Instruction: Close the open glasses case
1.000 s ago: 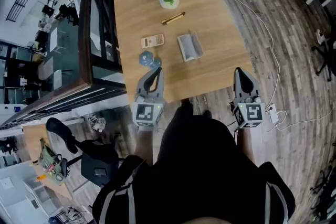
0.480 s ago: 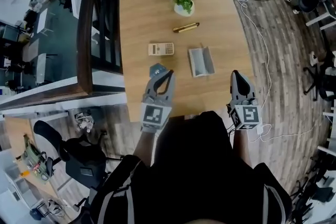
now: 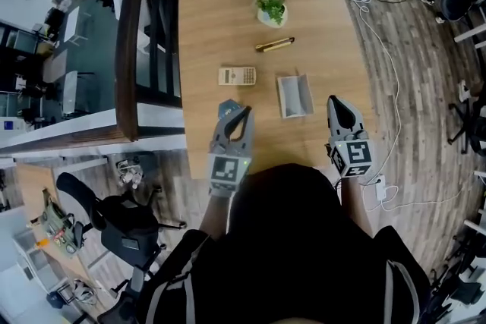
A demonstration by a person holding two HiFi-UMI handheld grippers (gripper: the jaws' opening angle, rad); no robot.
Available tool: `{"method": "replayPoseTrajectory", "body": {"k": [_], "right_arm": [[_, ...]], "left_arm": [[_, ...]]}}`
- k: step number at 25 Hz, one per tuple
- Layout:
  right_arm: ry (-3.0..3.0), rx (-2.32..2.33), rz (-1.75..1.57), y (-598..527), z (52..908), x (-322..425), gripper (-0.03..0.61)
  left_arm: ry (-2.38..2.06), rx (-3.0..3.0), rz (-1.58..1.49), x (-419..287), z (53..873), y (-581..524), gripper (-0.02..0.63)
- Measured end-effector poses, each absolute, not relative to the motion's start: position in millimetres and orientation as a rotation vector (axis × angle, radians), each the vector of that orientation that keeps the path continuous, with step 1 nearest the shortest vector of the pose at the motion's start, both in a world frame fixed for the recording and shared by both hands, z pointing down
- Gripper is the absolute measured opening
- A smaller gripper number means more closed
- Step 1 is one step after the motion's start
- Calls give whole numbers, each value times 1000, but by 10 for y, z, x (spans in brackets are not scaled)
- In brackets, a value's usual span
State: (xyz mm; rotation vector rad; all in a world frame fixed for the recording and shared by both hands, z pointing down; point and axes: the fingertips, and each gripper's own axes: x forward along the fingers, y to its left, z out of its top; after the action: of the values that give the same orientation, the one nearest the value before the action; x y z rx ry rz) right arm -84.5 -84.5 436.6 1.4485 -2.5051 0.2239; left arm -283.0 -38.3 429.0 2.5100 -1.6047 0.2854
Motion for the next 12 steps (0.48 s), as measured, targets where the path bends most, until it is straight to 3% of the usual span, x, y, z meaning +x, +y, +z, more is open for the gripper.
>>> {"method": "replayPoseTrajectory", "body": {"k": [8,11,12], "right_arm": [[-2477,1372,303,-1065,4809,-802,16],[-2433,1358,327,-1122,5048,-805,141],[-2421,1354,344,-1134,5136,-816,150]], "left_arm": [[-1607,2543,393,-2755,4329,-305,-2],[-1646,2489,359,-2816,4332,-275,-2],[-1660,2464,343,-2839,4321,-256,-2]]}}
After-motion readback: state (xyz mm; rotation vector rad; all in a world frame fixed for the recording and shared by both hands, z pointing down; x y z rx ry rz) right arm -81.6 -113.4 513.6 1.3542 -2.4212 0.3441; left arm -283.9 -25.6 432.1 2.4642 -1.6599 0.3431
